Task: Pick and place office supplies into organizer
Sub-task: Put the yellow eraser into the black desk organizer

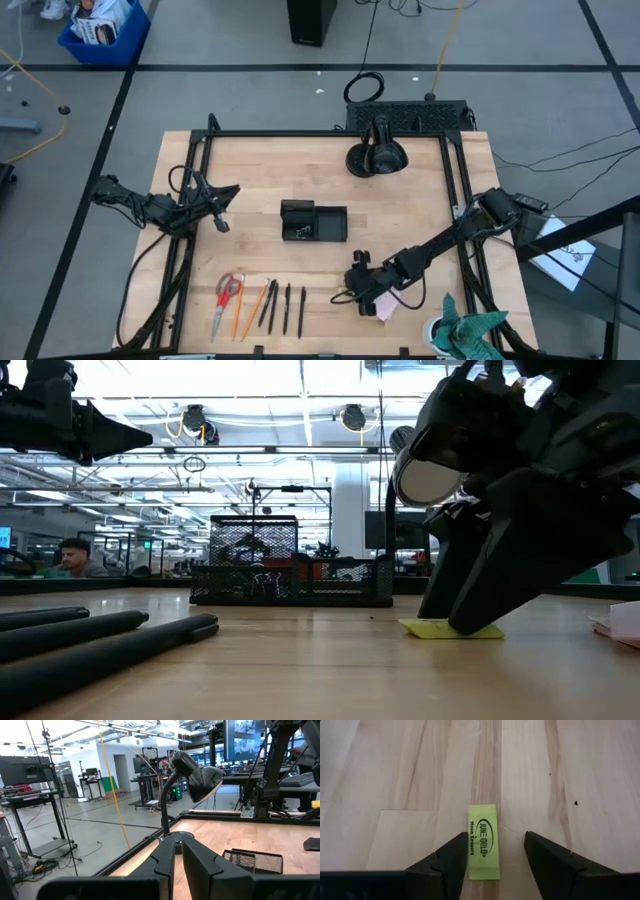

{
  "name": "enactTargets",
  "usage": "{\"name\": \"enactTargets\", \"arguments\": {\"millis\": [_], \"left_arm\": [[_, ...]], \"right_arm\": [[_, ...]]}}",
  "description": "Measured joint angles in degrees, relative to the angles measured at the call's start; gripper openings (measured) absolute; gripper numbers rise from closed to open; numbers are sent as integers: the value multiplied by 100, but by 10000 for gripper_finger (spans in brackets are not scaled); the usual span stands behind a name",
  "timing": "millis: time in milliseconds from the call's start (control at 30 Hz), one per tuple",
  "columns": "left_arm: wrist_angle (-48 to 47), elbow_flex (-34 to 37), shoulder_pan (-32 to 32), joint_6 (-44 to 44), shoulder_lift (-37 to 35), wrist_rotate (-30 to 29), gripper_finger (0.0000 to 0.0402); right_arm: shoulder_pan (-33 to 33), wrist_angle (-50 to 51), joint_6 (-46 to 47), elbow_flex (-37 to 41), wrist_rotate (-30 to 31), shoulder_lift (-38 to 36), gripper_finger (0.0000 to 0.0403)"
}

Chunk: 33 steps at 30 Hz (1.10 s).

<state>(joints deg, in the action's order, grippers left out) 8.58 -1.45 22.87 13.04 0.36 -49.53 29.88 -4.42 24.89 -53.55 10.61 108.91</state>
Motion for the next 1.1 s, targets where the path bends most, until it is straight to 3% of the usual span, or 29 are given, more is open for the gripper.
{"name": "enactTargets", "arguments": {"millis": [367,800,1100], "left_arm": [[-2,0,-2,4,0,-1,42],[-2,0,0,2,0,-1,42],[-2,0,-1,2,0,-3,42]], "right_arm": [[305,-53,-331,229,594,25,155],[280,-581,-741,331,701,27,55],[276,-600,-1088,86,704,27,62]]}}
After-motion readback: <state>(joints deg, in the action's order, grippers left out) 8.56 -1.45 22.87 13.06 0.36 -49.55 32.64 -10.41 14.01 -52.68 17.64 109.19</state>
